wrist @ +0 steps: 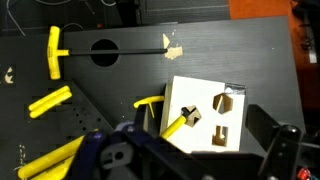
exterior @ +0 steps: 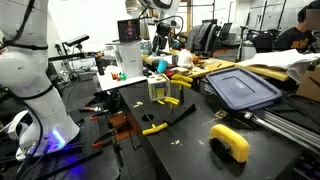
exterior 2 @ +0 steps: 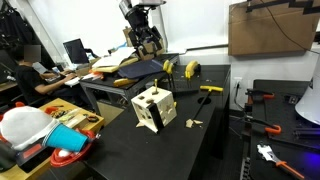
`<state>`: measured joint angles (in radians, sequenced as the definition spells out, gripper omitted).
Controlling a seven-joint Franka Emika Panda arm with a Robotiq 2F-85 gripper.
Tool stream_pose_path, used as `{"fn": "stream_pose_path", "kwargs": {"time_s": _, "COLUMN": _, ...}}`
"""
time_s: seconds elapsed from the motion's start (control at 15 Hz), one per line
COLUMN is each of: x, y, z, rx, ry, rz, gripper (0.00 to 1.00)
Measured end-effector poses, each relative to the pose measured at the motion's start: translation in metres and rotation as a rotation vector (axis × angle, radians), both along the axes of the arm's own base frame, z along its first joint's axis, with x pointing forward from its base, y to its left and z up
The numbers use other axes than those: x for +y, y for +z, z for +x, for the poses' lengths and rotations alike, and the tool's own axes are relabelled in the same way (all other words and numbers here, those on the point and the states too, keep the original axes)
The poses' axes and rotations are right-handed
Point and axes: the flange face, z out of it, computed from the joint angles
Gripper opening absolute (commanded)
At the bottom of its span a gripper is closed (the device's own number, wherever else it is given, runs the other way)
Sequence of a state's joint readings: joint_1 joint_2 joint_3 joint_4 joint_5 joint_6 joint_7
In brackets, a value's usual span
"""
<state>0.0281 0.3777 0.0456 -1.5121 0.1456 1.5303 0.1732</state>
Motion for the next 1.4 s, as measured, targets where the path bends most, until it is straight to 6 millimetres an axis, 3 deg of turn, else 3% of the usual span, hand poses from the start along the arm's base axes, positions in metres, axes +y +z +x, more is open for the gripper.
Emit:
{"fn": "stream_pose_path", "kwargs": {"time_s": 0.6, "x": -0.026, "y": -0.008, "z": 0.005, "rx": -0.001, "ry": -0.225, "rz": -0.018, "gripper": 1.0}}
{"fn": "stream_pose_path", "kwargs": {"time_s": 0.93, "x": -0.069, "y": -0.033, "z": -0.007, "rx": 0.002, "ry": -0.384, "rz": -0.132, "gripper": 1.0}}
{"fn": "stream_pose_path", "kwargs": {"time_s": 1.33, "x": -0.127, "y": -0.067, "z": -0.041, "rx": 0.099, "ry": -0.556, "rz": -0.227, "gripper": 1.0}}
{"fn": "stream_pose_path", "kwargs": {"time_s": 1.4, "x": -0.137, "y": -0.07, "z": -0.046, "rx": 0.111, "ry": -0.581, "rz": -0.242, "gripper": 0.75}}
